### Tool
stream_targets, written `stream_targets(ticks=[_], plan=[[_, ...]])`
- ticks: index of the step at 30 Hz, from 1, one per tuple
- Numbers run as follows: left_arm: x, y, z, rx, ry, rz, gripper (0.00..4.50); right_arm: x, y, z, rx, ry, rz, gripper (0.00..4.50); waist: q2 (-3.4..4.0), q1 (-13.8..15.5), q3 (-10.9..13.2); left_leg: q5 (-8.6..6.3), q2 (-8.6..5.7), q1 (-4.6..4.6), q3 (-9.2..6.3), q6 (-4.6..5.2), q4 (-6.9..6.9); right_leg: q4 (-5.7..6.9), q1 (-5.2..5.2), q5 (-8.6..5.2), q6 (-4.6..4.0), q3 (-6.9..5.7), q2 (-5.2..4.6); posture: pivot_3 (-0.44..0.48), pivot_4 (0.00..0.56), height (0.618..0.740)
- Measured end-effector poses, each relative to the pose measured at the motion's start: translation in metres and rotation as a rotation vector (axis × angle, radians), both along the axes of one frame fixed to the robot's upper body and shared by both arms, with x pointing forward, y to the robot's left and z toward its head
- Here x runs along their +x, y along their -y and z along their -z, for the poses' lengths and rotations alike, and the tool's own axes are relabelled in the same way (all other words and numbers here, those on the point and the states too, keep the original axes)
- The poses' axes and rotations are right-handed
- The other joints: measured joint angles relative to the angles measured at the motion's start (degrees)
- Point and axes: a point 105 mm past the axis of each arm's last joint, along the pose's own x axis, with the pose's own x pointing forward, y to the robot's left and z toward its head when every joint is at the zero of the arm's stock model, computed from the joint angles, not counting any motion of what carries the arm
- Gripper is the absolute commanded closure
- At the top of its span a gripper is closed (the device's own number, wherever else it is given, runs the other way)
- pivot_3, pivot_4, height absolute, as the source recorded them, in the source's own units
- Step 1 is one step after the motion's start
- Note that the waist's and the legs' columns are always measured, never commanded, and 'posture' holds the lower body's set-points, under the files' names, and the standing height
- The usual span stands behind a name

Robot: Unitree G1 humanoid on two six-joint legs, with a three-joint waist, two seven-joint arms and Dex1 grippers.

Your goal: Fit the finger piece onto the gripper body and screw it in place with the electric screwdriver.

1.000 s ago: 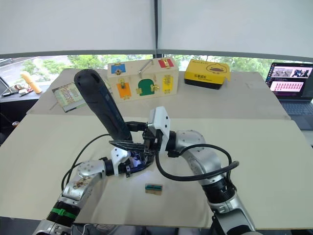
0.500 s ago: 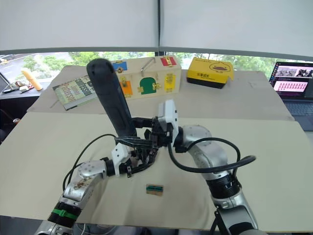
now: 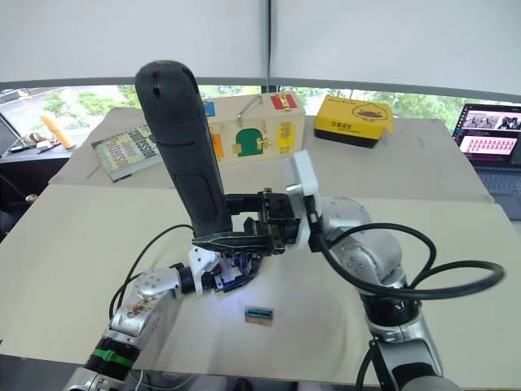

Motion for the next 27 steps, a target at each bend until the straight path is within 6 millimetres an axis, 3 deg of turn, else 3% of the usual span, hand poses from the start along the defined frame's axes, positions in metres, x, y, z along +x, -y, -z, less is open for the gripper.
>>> stream_targets(ticks=[6, 10, 13, 15, 19, 23, 27], plan=[[-0.008, -0.013, -0.001, -0.002, 0.002, -0.019, 0.02, -0.011, 0.041, -0.03, -0.131, -0.062, 0.023, 2.57, -0.05, -0.88, 0.05, -0.05, 0.12, -0.3, 0.0, -0.05, -0.08, -0.04, -0.41, -0.02, -0.12, 0.01, 0.06, 0.0, 0.15, 0.74], [-0.032, -0.05, -0.005, -0.023, -0.051, 0.012, 0.02, 0.022, 0.095, -0.014, -0.422, -0.199, 0.345, 2.57, -0.07, -1.69, 0.12, 0.01, 0.24, -0.58, 0.08, -0.16, -0.12, -0.02, -0.81, -0.13, -0.3, 0.0, 0.23, 0.0, 0.15, 0.74], [-0.061, -0.084, -0.013, -0.053, -0.182, 0.072, 0.02, 0.047, 0.156, 0.011, -0.674, -0.331, 0.679, 2.57, 0.0, -1.69, 0.49, 0.0, 0.27, -0.75, 0.12, -0.2, -0.15, -0.03, -1.01, -0.24, -0.32, -0.01, 0.24, 0.0, 0.15, 0.74], [-0.066, -0.093, -0.024, -0.075, -0.216, 0.092, 0.02, 0.053, 0.188, 0.034, -0.832, -0.426, 0.811, 2.57, 0.12, -1.42, 0.7, 0.0, 0.25, -1.13, 0.13, -0.19, 0.0, 0.01, -1.29, -0.22, -0.27, -0.01, 0.21, 0.0, 0.15, 0.74], [-0.066, -0.095, -0.052, -0.069, -0.12, 0.142, 0.02, 0.055, 0.225, 0.078, -1.027, -0.556, 0.899, 2.57, 0.03, -0.86, 0.82, 0.04, 0.19, -1.57, 0.26, -0.23, 0.18, 0.08, -1.67, -0.1, -0.14, -0.02, 0.38, 0.0, 0.15, 0.74], [-0.071, -0.109, -0.061, -0.018, -0.074, 0.153, 0.02, 0.056, 0.273, 0.121, -1.24, -0.667, 1.052, 2.57, 0.06, -0.87, 1.13, 0.05, 0.05, -1.55, 0.65, -0.22, 0.12, 0.05, -1.72, -0.09, -0.01, -0.25, 0.67, 0.0, 0.15, 0.74], [-0.077, -0.111, -0.064, -0.024, -0.097, 0.167, 0.02, 0.056, 0.287, 0.141, -1.306, -0.715, 1.048, 2.57, 0.17, -1.13, 1.45, 0.08, 0.13, -1.51, 0.82, -0.27, 0.13, 0.07, -1.72, -0.11, 0.04, -0.14, 0.89, 0.0, 0.15, 0.74]])
